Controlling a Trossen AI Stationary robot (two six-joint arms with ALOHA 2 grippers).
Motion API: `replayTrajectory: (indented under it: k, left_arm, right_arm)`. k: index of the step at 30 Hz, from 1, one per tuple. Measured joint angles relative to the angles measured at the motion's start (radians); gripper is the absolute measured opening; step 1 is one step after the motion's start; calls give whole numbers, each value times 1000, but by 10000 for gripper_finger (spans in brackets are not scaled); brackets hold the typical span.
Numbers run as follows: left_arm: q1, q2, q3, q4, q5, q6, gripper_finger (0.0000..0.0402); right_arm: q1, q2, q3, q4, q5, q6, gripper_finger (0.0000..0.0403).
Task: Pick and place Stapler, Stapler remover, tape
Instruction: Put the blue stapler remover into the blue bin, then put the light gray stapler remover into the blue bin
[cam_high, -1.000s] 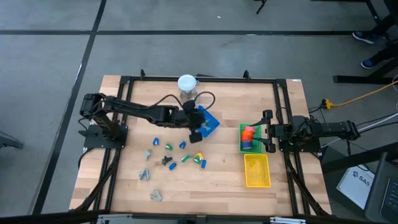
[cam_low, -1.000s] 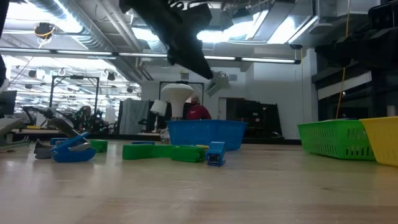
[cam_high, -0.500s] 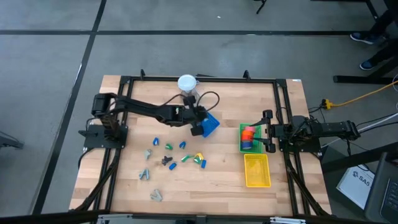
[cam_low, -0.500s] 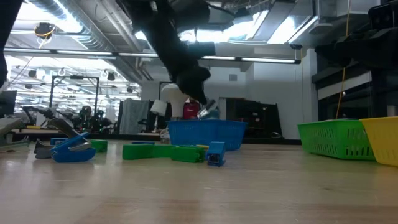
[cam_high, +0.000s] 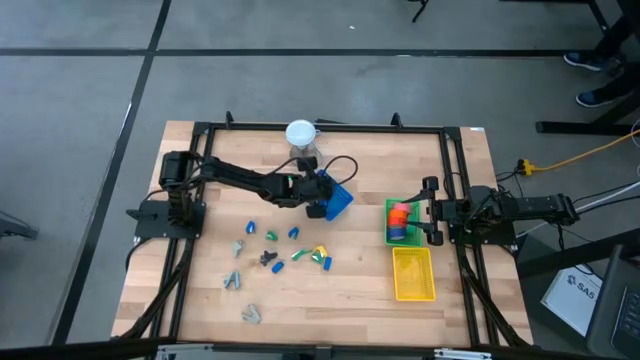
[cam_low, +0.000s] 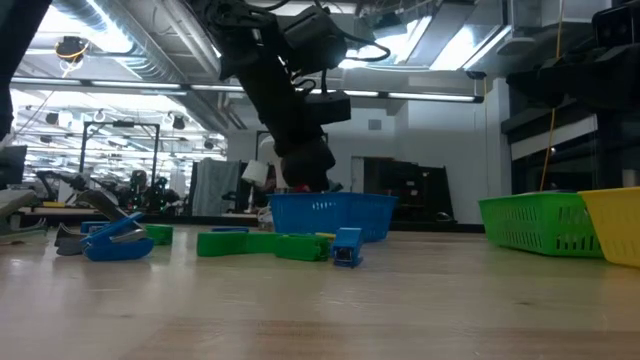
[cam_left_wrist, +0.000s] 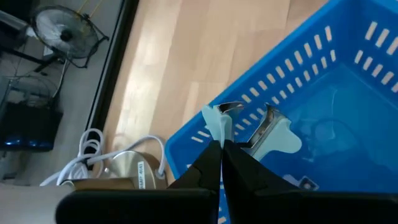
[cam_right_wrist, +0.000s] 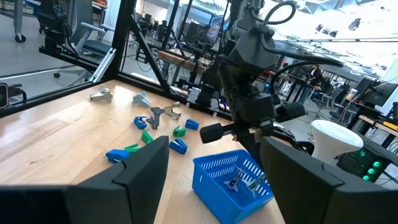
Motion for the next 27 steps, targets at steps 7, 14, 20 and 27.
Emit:
replayTrajectory:
  k: [7, 14, 20, 27]
  left_arm:
    - [0, 0, 0, 0, 12, -4, 20]
    - [0, 0, 0, -4, -17, -25, 61]
    - [-35, -44, 5, -4, -55, 15, 72]
    - [-114, -140, 55, -38, -11, -6, 66]
  right_arm:
    - [0, 0, 0, 0, 0, 0, 259]
    - [0, 0, 0, 0, 0, 0, 259]
    - [0, 0, 0, 0, 0, 0, 259]
    - [0, 0, 0, 0, 0, 0, 259]
